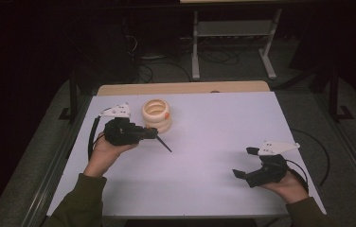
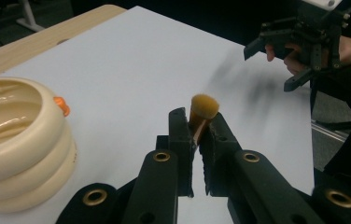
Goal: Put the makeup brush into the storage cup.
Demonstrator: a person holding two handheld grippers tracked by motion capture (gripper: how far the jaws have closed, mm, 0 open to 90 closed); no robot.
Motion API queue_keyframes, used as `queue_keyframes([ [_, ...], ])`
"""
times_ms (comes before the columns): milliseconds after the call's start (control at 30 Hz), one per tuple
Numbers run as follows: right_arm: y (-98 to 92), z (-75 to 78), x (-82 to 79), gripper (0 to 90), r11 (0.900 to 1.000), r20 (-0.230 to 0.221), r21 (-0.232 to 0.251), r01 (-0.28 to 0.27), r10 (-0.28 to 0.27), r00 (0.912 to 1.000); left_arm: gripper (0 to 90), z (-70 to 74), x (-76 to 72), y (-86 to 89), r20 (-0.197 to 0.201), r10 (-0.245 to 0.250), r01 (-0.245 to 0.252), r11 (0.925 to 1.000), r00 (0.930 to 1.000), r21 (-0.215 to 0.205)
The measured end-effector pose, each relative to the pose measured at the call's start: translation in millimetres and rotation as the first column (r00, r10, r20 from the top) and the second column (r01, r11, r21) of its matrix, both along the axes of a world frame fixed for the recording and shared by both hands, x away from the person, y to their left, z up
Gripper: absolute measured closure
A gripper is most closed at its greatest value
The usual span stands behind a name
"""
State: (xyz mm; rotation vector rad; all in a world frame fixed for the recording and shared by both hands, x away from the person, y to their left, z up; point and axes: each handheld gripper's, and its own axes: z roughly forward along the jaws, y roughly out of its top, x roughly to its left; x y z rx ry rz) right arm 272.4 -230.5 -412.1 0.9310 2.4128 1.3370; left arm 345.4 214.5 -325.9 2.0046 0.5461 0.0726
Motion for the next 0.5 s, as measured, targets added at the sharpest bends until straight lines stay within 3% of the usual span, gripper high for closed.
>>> queue_keyframes([
  [500, -13.8, -8.8, -6.6, 1.8, 0.998, 0.014, -0.001, 0.068, -0.068, 0.9976, 83.5, 12.5, 6.6, 10.9, 0.013, 0.052, -0.052, 0.9984, 0.9985, 0.020],
])
